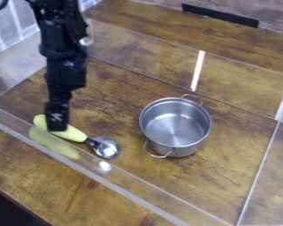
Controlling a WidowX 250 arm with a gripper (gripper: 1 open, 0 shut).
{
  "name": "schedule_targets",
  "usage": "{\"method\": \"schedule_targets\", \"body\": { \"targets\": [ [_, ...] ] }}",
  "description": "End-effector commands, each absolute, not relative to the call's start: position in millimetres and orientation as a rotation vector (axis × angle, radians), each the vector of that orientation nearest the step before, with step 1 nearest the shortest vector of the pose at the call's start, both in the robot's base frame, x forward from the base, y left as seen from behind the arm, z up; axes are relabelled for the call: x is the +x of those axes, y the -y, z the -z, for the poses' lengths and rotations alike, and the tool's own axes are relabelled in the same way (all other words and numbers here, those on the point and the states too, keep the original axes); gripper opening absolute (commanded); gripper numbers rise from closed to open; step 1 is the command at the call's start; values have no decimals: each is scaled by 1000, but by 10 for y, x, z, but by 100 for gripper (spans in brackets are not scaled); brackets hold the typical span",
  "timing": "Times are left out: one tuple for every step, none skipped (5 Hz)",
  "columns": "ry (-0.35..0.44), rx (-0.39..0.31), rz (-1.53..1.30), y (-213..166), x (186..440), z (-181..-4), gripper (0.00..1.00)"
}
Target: Move the green spoon to the right
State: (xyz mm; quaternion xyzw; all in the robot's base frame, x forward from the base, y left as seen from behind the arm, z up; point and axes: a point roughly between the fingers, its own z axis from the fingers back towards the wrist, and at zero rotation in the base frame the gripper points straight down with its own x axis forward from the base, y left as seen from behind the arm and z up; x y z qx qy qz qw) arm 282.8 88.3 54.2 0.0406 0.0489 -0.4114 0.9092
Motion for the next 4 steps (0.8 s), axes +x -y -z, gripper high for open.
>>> {"method": "schedule_targets", "body": {
  "targets": [
    [-66,124,948,-1091,2941,-645,100],
    [-52,128,1096,-998,2924,-527,100],
    [-36,126,1222,-893,2897,-386,100],
    [-27,116,1193,-946,2932,-358,100]
  ]
}}
